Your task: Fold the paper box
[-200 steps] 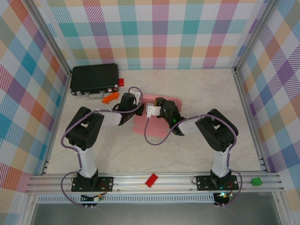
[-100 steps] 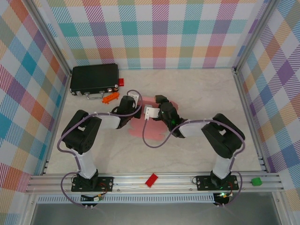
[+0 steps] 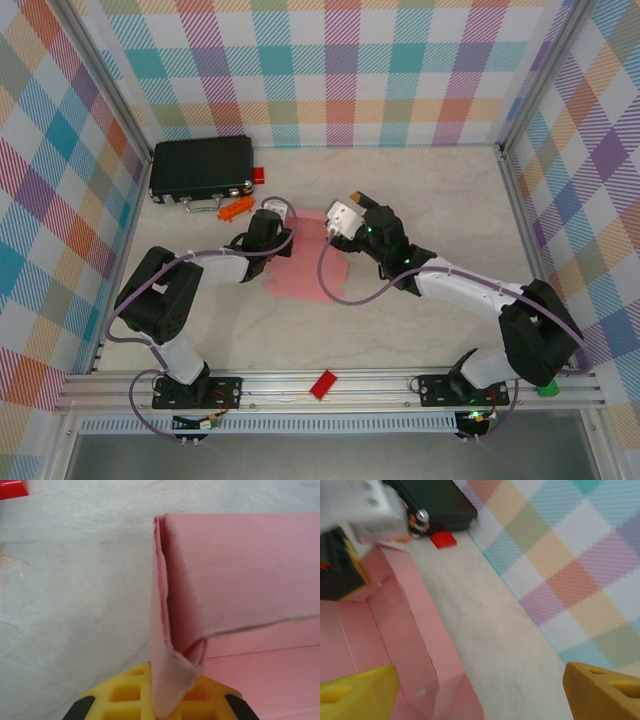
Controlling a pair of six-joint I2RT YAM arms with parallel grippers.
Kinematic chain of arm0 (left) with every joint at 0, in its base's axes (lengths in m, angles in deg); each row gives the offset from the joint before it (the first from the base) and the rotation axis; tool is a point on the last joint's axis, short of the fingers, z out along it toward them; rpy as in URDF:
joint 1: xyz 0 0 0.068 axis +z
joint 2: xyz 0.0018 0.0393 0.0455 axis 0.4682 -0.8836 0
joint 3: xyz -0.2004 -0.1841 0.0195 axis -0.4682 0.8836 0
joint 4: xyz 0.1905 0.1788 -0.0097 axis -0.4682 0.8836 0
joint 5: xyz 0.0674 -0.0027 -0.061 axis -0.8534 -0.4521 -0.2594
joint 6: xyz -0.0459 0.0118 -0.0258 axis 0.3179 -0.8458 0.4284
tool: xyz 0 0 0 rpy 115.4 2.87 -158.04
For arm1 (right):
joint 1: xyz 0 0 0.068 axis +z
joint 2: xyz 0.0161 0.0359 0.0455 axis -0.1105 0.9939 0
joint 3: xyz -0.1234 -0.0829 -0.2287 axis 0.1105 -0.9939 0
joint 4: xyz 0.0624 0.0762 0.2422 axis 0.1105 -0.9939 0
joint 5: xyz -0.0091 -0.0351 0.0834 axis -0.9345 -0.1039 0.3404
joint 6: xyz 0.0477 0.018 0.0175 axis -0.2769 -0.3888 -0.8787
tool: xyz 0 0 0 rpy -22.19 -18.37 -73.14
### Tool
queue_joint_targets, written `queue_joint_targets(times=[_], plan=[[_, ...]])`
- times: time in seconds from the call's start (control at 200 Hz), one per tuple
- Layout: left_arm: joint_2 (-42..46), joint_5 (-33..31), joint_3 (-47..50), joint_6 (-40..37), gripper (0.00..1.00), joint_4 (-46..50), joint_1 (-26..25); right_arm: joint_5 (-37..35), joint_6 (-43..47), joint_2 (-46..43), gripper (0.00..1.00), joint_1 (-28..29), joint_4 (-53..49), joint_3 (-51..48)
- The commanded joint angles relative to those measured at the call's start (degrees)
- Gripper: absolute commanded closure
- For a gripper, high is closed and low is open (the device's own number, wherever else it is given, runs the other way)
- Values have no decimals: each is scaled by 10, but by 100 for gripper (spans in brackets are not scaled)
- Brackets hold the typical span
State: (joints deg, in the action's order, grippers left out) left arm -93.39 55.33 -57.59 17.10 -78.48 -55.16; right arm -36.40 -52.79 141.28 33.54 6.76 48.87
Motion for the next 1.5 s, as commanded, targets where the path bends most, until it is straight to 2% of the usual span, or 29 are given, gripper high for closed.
queue_joint_targets(times=[0.0,0.165,0.34,0.52,0.865,1.495], plan=[[29,-21,21,7,95,0,-6,7,-128,-10,15,-48,-100,37],[31,-21,38,18,95,-9,-6,19,-204,7,16,-119,-169,64],[38,-21,51,25,95,-22,-6,31,-242,49,16,-173,-213,81],[39,-17,53,26,95,-28,-6,79,-244,114,19,-204,-253,118],[35,-19,55,36,95,-40,-6,208,-219,189,29,-203,-305,169],[22,-21,51,57,95,-48,-6,295,-169,217,34,-156,-336,193]])
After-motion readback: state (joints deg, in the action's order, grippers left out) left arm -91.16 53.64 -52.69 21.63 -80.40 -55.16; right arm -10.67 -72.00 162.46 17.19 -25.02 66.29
